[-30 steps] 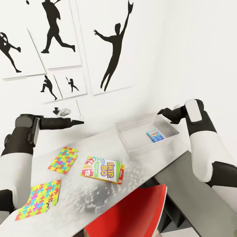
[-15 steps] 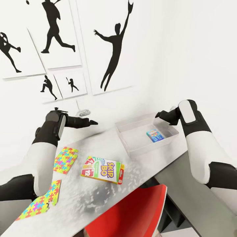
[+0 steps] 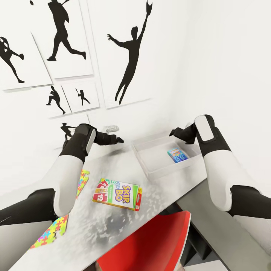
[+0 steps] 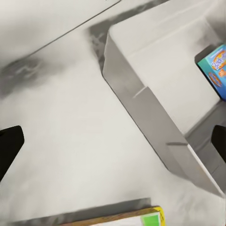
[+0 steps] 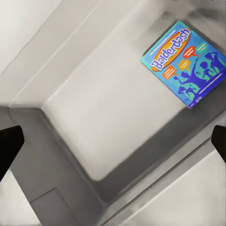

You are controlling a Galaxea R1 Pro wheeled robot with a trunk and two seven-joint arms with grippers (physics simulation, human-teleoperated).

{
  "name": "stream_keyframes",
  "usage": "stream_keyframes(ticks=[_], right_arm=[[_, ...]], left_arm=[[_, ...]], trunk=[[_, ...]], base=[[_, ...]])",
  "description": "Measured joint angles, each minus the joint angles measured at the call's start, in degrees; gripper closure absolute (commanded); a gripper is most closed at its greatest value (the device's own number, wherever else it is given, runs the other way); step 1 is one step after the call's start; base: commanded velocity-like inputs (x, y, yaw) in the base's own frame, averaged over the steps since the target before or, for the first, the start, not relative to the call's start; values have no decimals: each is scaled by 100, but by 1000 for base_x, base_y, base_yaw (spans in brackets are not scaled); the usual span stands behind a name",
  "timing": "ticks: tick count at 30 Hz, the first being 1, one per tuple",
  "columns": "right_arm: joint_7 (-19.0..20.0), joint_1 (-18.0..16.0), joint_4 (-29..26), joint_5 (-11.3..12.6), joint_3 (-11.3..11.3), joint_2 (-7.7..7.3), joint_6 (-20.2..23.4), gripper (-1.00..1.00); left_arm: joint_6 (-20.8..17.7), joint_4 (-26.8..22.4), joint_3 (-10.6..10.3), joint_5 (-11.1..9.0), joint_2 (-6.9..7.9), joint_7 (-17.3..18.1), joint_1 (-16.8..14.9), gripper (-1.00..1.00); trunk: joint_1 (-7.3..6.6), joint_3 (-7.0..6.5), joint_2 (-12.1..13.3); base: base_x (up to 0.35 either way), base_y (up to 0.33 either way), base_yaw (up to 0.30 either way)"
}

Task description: Put all the toys in the child's room - the three board games (two on the bed and one on the table), the two jigsaw puzzles on the table, and the tennis ball on the table - inside the toy box on the table in the child's room.

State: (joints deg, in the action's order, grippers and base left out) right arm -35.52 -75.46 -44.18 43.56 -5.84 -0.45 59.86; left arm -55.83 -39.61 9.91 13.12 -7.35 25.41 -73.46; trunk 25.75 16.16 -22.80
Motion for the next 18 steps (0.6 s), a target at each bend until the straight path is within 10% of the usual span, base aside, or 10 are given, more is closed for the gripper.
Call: stream_keyframes(ticks=[18], right_arm=[[-12,1,-31,10,7,38,1,-100]], left_arm=[[-35,26,0,-29,-256,-303,-165,-100]], trunk=[[0,0,0]], base=[[0,0,0]])
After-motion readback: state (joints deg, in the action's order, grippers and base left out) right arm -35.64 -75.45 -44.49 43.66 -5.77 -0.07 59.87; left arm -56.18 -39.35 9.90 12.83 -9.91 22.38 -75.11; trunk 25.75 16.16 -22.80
